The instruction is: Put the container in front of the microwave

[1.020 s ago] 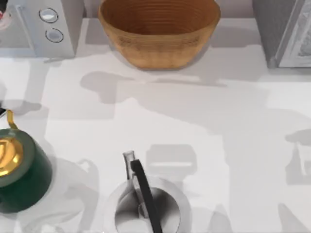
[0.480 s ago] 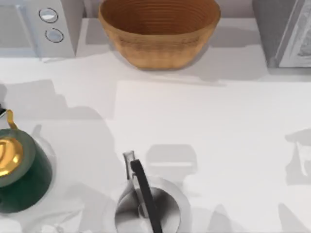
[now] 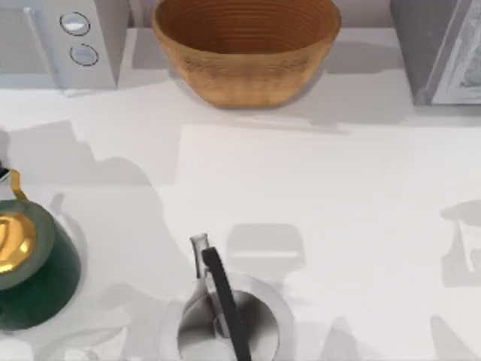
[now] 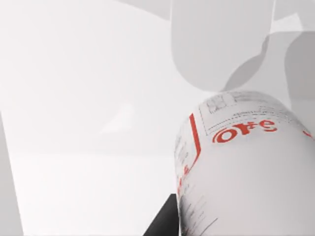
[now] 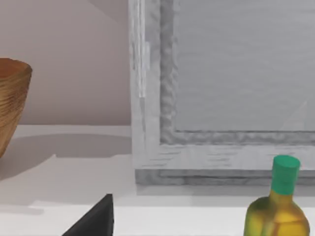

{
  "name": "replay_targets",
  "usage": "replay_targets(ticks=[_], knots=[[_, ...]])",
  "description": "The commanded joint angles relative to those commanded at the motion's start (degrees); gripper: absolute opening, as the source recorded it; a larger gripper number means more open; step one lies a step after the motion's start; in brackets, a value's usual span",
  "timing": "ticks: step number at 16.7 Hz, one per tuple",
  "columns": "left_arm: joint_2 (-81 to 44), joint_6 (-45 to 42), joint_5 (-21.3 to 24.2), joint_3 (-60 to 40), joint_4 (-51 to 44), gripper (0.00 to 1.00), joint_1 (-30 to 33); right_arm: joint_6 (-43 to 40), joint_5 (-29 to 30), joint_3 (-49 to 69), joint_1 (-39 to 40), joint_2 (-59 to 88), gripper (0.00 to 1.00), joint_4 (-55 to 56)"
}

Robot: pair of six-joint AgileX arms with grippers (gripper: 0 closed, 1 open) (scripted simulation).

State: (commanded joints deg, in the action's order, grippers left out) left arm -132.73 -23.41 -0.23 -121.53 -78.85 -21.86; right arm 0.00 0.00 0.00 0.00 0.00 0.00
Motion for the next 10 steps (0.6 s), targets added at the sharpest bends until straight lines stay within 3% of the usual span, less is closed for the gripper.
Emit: replay_targets(ticks=[10], knots=[[0.0, 0.0, 0.2, 1.8, 1.9, 0.00, 0.3, 0.0, 0.0, 0.0, 0.0, 0.0, 1.00, 0.0]])
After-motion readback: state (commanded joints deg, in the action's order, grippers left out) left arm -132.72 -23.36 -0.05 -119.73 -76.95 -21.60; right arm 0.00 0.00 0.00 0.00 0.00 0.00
